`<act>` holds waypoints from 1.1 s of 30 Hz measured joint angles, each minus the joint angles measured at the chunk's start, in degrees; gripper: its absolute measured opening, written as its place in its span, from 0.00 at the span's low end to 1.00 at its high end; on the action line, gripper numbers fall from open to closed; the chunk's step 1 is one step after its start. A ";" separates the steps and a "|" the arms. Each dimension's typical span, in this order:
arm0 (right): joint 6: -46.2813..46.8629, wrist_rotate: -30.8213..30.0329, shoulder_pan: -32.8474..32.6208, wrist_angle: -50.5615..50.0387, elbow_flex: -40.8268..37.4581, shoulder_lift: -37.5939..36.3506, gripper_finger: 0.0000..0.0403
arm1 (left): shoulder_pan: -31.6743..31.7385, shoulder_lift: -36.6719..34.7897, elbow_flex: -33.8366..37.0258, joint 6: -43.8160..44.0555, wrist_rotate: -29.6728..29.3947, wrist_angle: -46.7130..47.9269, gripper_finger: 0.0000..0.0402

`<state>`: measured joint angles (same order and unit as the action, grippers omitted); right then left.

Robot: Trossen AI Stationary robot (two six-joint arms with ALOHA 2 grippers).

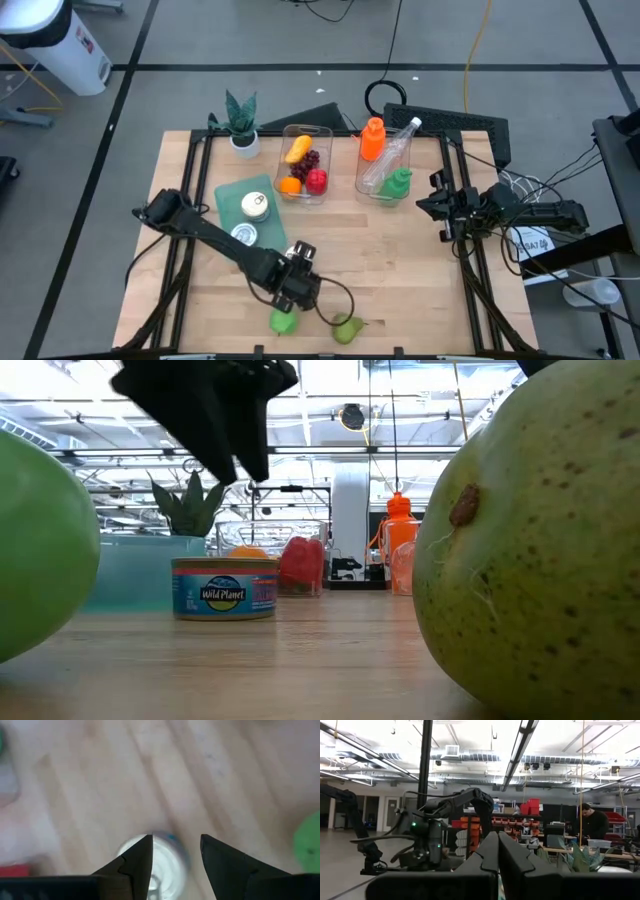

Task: Pick & Place Food Item
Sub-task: Put the blue and pink tuna can into the blue bin

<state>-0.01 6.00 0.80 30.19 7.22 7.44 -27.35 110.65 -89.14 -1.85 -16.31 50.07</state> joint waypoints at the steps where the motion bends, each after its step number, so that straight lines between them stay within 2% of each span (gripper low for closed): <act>1: 0.00 0.00 0.00 0.03 0.00 0.00 0.00 | 0.21 0.00 -0.63 0.08 -0.15 0.85 0.43; 7: 0.00 0.04 0.00 -0.21 0.00 0.00 0.00 | 0.75 -0.02 -0.55 3.33 -0.04 3.03 0.43; 10: -0.23 0.37 0.00 -1.91 0.00 0.56 0.00 | 0.15 -0.18 -0.37 6.48 -1.84 3.45 0.43; 15: -0.81 3.62 -0.06 -2.35 1.28 5.17 0.00 | -2.23 -7.18 1.95 9.16 -5.48 2.86 0.43; 20: -0.71 9.74 -1.71 -3.92 5.93 13.14 0.00 | -4.31 -22.69 12.35 14.68 -7.79 -6.57 0.43; 23: -2.31 10.70 -3.54 -7.47 9.31 18.48 0.00 | -4.71 -31.85 21.88 23.61 -7.55 -12.42 0.43; 25: -3.22 9.22 -4.45 -9.35 11.13 21.37 0.00 | -4.57 -35.78 27.82 31.03 -7.08 -14.26 0.43; 29: -4.66 5.84 -5.16 -9.26 12.49 25.20 0.00 | -3.33 -35.67 34.79 33.09 -3.53 -20.57 0.36; 33: -5.29 5.84 -5.16 -7.89 12.66 25.88 0.00 | -1.76 -30.52 35.36 29.18 1.28 -25.86 0.27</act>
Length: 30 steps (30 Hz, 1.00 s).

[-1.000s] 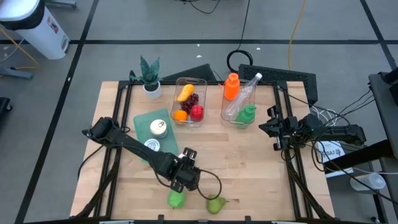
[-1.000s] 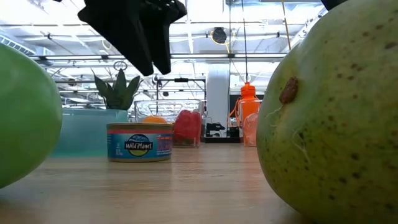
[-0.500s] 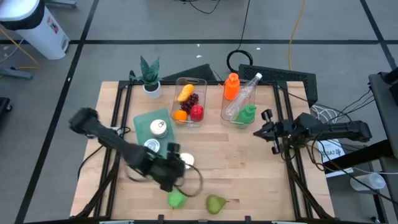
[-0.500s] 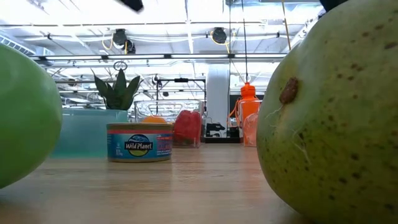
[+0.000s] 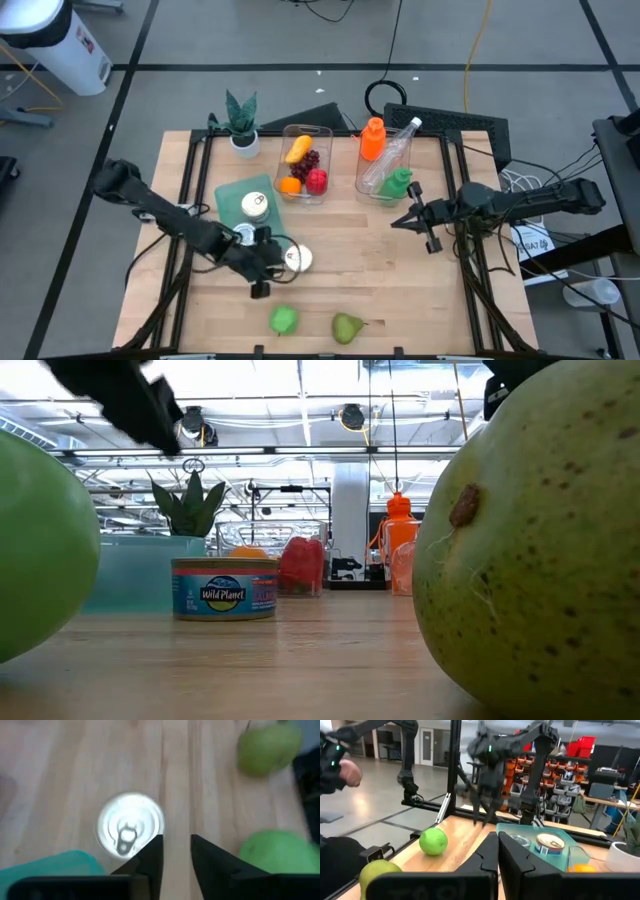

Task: Pick & Place Food Item
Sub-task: Put the blue and pink tuna can into the blue bin

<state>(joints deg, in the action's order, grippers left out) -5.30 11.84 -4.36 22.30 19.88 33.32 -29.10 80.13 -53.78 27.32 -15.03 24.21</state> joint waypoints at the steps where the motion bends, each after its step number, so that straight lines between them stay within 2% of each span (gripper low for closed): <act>1: 0.02 0.00 0.00 0.22 0.00 -0.06 0.00 | 0.21 1.36 0.02 -1.30 1.21 -0.19 0.24; 5: 0.61 0.00 0.00 0.28 0.00 -0.92 0.00 | 0.97 6.54 0.00 -1.96 6.40 0.45 0.14; 8: 1.46 0.00 0.00 0.03 -0.02 -1.36 0.00 | 1.94 9.58 0.02 0.88 8.09 1.53 0.14; 12: 1.57 0.02 0.00 -0.26 -0.02 -1.70 0.00 | 3.28 11.72 0.02 2.91 13.51 3.86 0.13; 20: 1.50 0.11 0.00 -0.28 -0.02 -1.83 0.00 | 8.56 14.63 0.00 2.27 10.08 5.57 0.12; 30: 0.85 0.19 0.02 -0.77 -0.07 -1.81 0.00 | 11.17 18.31 -1.41 -4.23 9.35 -4.89 0.12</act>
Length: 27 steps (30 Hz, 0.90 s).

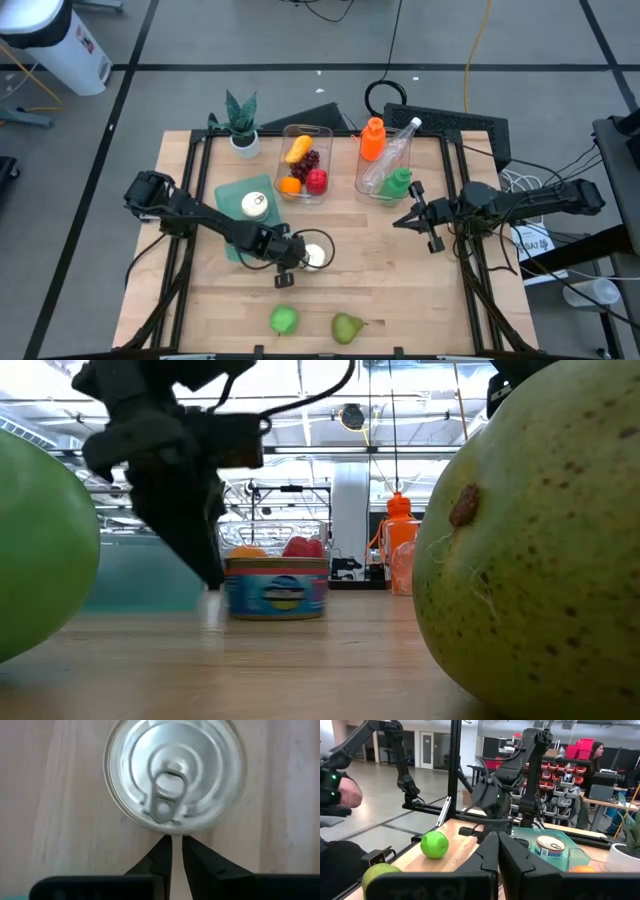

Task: Pick & Place Food Item
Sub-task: Put the blue and pink tuna can into the blue bin

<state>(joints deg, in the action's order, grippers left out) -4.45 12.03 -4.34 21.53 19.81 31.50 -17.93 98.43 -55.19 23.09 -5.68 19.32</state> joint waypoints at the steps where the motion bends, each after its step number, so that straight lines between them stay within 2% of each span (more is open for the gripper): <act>1: -0.45 0.00 0.00 -0.04 0.00 0.00 0.00 | 0.12 0.00 -0.66 -0.48 -0.30 0.10 0.12; 8: -1.29 0.00 0.00 -0.16 0.00 0.00 0.00 | 3.49 1.89 -6.33 -6.65 -2.77 0.20 0.12; 14: -1.22 0.02 0.00 -0.58 -0.05 0.00 0.00 | 5.60 10.55 -13.21 -10.59 -2.54 1.80 0.12; 20: -1.22 0.02 0.00 -1.10 -0.07 0.02 0.00 | 5.54 18.01 -22.11 -16.26 2.30 4.30 0.12; 27: -1.19 0.05 0.00 -1.91 -0.07 0.00 0.00 | 5.37 21.79 -29.05 -22.02 2.73 4.60 0.12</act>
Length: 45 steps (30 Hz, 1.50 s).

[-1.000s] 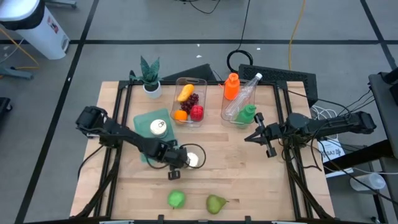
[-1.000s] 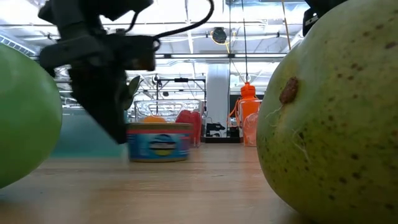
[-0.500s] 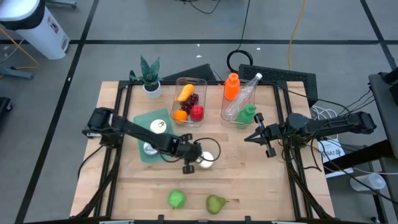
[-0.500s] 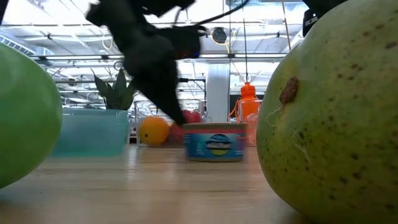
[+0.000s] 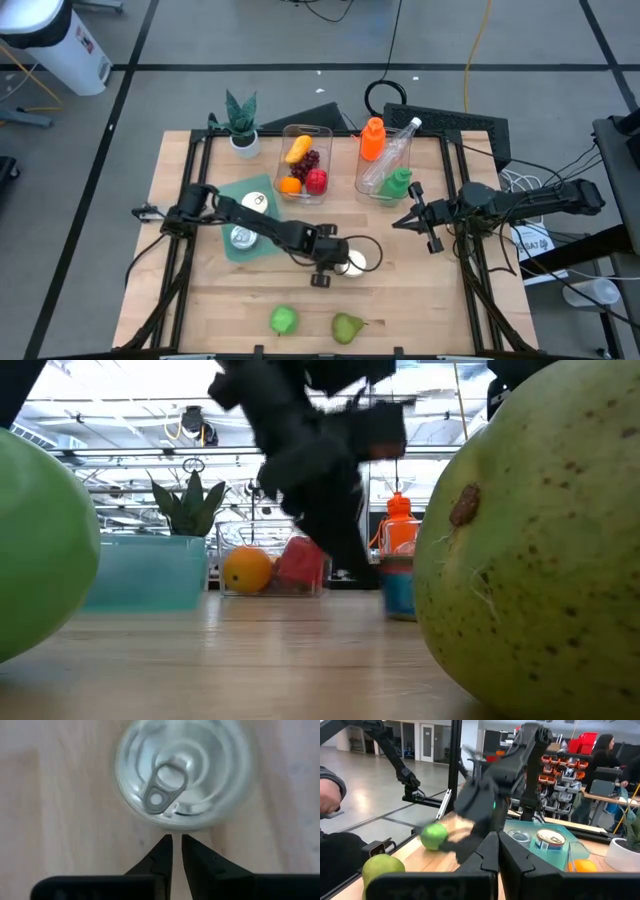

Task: Pick & Place Food Item
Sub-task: Put the blue and pink tuna can into the blue bin

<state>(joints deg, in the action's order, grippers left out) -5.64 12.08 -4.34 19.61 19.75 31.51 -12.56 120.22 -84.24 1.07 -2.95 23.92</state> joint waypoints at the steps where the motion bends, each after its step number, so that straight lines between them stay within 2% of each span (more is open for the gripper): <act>1: 0.01 0.04 -0.02 -0.27 0.00 0.00 0.00 | -0.01 -0.53 -0.59 -0.57 -0.07 0.29 0.12; 5: 0.28 0.02 -0.02 -2.28 0.01 -0.03 0.00 | -0.72 -5.17 -0.99 -2.68 -0.61 2.89 0.12; 10: 0.26 0.12 -0.14 -3.00 0.02 0.03 0.00 | -3.47 -17.27 0.34 -5.09 -8.33 7.60 0.12; 15: -6.06 0.06 -2.05 -5.72 0.00 0.57 0.00 | -6.90 -32.79 9.54 -6.11 -13.95 6.74 0.12; 17: -8.43 -0.58 -3.11 -5.85 0.00 1.35 0.00 | -7.94 -40.07 16.36 -5.79 -12.42 1.52 0.12; 20: -8.99 -5.63 -4.89 -5.32 0.02 3.05 0.00 | -8.17 -49.65 29.10 -3.95 -6.22 -12.29 0.12; 21: -9.13 -7.77 -5.23 -5.80 0.02 3.62 0.00 | -7.84 -52.29 33.72 -2.80 -5.88 -17.98 0.12; 23: -10.44 -11.38 -5.53 -6.88 0.02 5.16 0.00 | -6.25 -56.24 41.94 -0.05 -9.28 -28.52 0.12; 26: -12.54 -15.38 -5.55 -8.74 1.06 8.14 0.00 | -1.41 -58.46 50.88 3.28 -13.00 -39.18 0.12; 29: -12.69 -17.90 -6.36 -12.86 6.74 12.94 0.00 | 3.02 -58.34 58.47 6.21 -9.34 -50.16 0.12; 31: -12.90 -22.07 -7.82 -18.26 12.43 17.21 0.00 | 4.99 -57.65 62.30 7.58 -7.03 -60.34 0.12; 33: -13.37 -27.31 -9.72 -26.20 18.55 21.75 0.00 | 6.34 -57.11 65.27 8.11 -6.35 -65.88 0.12; 37: -12.83 -34.58 -12.98 -40.59 29.68 30.33 0.00 | 8.29 -57.14 66.48 8.24 -6.08 -67.72 0.12; 41: -9.62 -35.18 -15.11 -47.44 34.76 37.21 0.03 | 8.50 -57.09 66.52 8.03 -5.98 -67.35 0.12; 45: -6.92 -33.58 -17.56 -48.17 35.45 41.62 0.13 | 8.46 -57.09 66.52 7.70 -5.85 -66.46 0.12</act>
<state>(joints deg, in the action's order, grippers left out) -12.56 -21.50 -21.90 -28.56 55.20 73.13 -4.10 63.13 -17.72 8.77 -8.80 -42.53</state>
